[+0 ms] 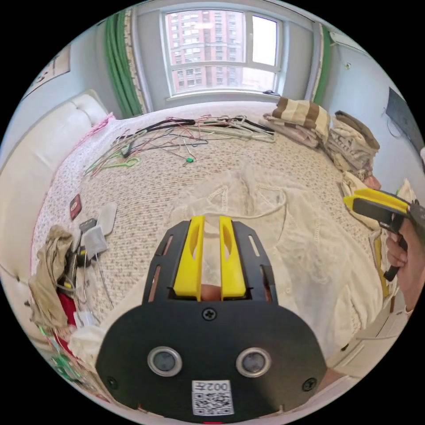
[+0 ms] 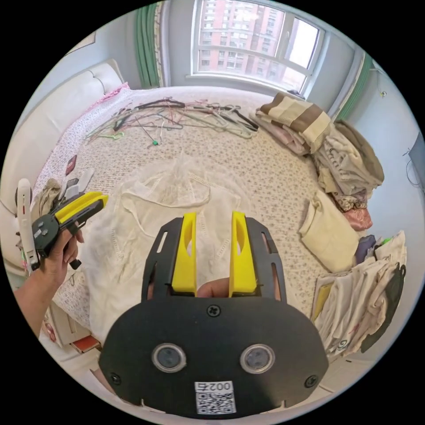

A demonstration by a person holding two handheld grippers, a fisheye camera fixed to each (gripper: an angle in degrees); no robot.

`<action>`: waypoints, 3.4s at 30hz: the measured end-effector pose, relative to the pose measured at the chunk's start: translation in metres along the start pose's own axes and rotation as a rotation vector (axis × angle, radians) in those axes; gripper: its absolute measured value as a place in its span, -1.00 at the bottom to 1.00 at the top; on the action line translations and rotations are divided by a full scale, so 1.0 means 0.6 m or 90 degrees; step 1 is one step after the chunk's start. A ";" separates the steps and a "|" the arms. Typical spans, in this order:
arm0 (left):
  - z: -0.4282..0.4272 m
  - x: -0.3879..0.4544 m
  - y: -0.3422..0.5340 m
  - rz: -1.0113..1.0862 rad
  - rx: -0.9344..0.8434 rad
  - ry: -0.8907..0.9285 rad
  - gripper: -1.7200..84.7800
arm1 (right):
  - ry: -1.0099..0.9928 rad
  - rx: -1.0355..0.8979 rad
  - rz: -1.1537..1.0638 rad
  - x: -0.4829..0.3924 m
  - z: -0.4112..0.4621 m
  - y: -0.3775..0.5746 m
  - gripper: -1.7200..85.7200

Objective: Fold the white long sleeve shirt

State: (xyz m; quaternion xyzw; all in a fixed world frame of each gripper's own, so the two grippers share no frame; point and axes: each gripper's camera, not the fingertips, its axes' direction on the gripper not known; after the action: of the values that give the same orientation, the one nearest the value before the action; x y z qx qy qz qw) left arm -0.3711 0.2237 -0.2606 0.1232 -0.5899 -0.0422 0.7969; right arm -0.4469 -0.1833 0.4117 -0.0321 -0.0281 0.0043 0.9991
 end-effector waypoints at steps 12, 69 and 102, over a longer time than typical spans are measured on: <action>0.156 -0.004 -0.033 0.094 -0.053 -0.009 -0.80 | 0.091 -0.110 -0.004 -0.042 0.313 -0.084 -0.69; -0.029 0.021 0.017 -0.017 0.033 -0.025 -0.98 | 0.057 -0.076 0.115 -0.104 0.285 0.128 -0.98; -0.052 0.005 0.049 -0.090 0.033 -0.021 -0.98 | 0.006 0.043 0.123 -0.048 0.159 0.248 -0.97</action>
State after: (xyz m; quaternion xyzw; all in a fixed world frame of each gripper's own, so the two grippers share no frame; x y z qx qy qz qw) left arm -0.3429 0.2560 -0.2592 0.1844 -0.5937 -0.0851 0.7786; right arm -0.4818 -0.0289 0.4955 -0.0009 -0.0204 0.1015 0.9946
